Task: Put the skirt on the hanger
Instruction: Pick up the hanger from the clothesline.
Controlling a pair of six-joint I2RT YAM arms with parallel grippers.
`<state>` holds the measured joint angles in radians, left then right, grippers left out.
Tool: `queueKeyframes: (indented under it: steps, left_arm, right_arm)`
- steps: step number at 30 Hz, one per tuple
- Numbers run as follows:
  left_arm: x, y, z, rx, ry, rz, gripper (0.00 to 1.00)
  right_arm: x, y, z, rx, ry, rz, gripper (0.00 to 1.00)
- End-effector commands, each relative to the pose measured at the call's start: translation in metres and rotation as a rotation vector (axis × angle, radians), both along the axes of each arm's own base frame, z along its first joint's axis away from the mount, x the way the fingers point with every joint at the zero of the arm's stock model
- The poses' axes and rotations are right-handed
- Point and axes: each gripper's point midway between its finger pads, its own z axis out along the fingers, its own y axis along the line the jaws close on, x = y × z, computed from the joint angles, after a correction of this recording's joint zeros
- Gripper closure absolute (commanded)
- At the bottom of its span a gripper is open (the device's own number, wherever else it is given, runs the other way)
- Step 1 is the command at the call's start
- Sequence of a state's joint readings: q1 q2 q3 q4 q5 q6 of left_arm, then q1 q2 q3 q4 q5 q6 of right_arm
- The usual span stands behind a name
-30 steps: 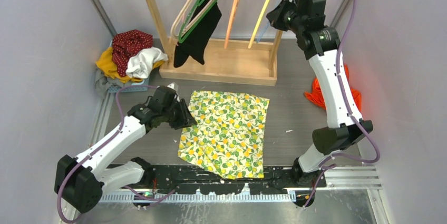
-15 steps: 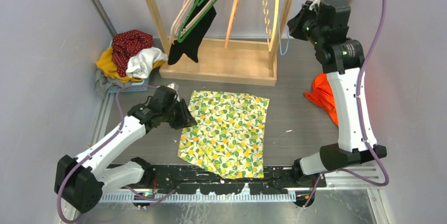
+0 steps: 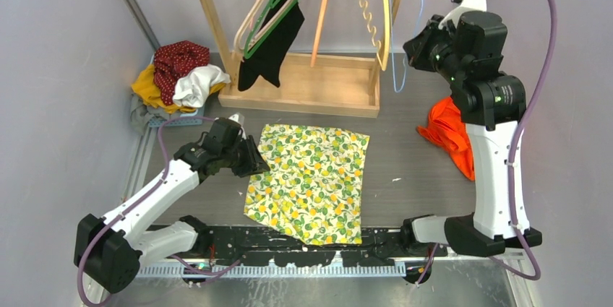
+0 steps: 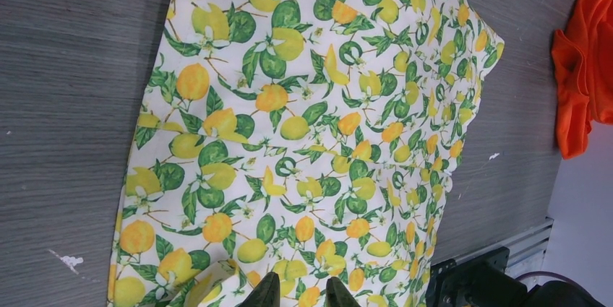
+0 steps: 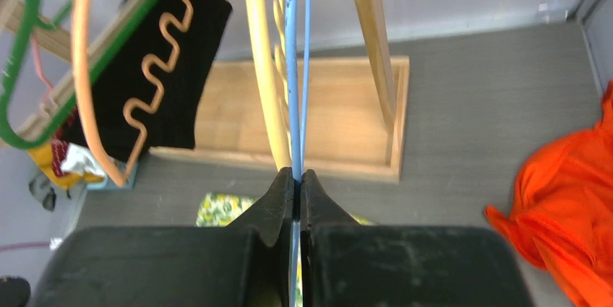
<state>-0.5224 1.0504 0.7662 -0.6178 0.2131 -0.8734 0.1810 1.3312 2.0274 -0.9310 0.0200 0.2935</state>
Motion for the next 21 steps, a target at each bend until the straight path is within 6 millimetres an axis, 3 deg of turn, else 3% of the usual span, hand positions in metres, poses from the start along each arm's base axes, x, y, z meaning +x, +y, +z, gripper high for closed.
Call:
queueKeyframes:
  steps: [1, 9, 15, 17, 21]
  left_arm:
    - [0.007, -0.007, 0.02, -0.032, -0.073, -0.038, 0.7]
    - [0.012, -0.011, 0.021, -0.029, -0.069, -0.056, 0.7]
    - [0.015, -0.011, 0.026, -0.024, -0.083, -0.058, 0.7]
    - [0.015, -0.011, 0.028, -0.023, -0.089, -0.057, 0.7]
    - [0.015, -0.009, 0.033, -0.011, -0.092, -0.055, 0.7]
  right_arm:
    - [-0.026, -0.002, -0.042, -0.011, 0.132, 0.015, 0.99]
    - [-0.07, 0.0, -0.127, -0.06, 0.362, 0.057, 0.99]
    - [-0.12, 0.032, -0.19, 0.009, 0.512, 0.222, 0.99]
    - [-0.141, 0.05, -0.202, 0.056, 0.527, 0.312, 0.99]
    - [-0.181, 0.08, -0.199, 0.166, 0.477, 0.478, 0.99]
